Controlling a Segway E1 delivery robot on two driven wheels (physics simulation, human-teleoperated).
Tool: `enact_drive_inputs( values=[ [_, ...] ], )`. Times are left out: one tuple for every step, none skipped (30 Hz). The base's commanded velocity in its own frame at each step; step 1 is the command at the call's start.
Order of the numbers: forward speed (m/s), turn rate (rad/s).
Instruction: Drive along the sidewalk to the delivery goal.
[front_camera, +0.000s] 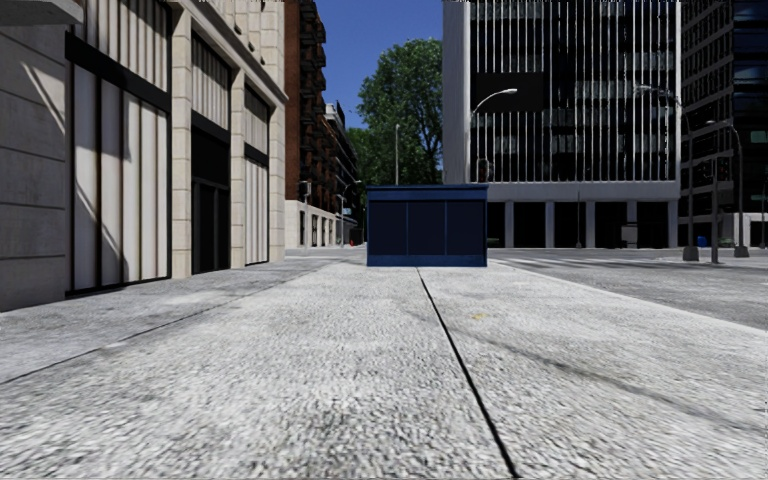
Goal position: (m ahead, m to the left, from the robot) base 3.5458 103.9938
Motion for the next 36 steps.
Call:
enact_drive_inputs(
  values=[
    [1.92,0.41],
    [1.94,0.41],
    [2.0,0.41],
    [2.0,0.41],
    [2.0,0.41],
    [2.0,0.41],
    [2.0,0.41],
    [2.0,0.41],
    [2.0,0.41],
    [2.0,0.41],
    [2.0,0.41],
    [2.0,0.41],
    [2.0,0.41],
    [2.0,0.41],
    [2.0,0.41],
    [2.0,0.41],
    [2.0,0.41],
    [2.0,0.41],
    [2.0,0.41],
    [2.0,0.41],
    [2.0,0.41],
    [2.0,0.41],
    [2.0,0.41],
    [2.0,0.41],
    [2.0,0.41],
    [2.0,0.41],
    [2.0,0.41],
    [2.0,0.41],
    [2.0,0.41],
    [2.0,0.26],
    [2.0,0.02],
    [2.0,0.0],
    [2.0,0.0],
    [2.0,0.0],
    [2.0,0.0],
    [2.0,0.0]
  ],
)
